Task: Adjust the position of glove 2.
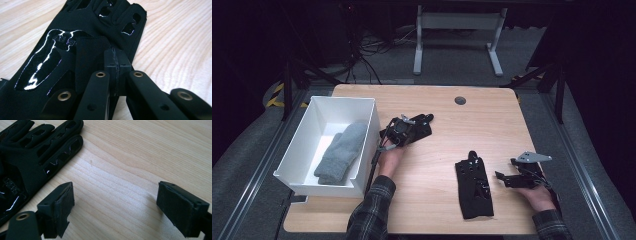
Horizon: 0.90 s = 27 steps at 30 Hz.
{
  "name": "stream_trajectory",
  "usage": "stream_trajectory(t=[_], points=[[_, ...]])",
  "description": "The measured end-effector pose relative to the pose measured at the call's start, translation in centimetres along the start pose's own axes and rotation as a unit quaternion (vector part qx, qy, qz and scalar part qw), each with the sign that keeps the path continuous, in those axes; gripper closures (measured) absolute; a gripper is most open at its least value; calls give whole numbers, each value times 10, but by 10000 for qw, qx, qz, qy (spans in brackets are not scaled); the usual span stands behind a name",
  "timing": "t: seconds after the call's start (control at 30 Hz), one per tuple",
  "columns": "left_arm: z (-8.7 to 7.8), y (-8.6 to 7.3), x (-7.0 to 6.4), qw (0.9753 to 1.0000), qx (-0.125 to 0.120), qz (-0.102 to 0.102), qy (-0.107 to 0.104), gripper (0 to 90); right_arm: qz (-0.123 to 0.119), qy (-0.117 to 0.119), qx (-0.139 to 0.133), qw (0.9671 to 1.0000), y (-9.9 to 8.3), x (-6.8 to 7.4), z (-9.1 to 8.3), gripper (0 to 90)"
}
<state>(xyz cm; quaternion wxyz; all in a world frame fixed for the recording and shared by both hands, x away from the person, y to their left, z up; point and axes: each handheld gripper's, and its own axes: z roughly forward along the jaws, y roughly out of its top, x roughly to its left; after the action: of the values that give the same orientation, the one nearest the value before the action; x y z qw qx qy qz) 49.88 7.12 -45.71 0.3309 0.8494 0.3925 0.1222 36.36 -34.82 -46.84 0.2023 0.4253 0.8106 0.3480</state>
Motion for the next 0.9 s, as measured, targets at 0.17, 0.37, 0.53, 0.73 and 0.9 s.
stream_trajectory(t=[0.17,0.37,0.53,0.73,0.9], points=[[-1,-4,-7,9998,-52,17,-187,900,8,8,-2,10000,0,0,0,149],[-5,-10,-23,9989,-30,152,-435,900,9,6,-1,10000,0,0,0,148],[-9,-17,-43,9976,-9,269,-637,900,10,4,-1,10000,0,0,0,148],[-12,-23,-65,9964,-52,405,-736,900,12,-5,2,10000,0,0,0,147],[-15,-29,-84,9954,-47,460,-840,900,12,-6,1,10000,0,0,0,147]])
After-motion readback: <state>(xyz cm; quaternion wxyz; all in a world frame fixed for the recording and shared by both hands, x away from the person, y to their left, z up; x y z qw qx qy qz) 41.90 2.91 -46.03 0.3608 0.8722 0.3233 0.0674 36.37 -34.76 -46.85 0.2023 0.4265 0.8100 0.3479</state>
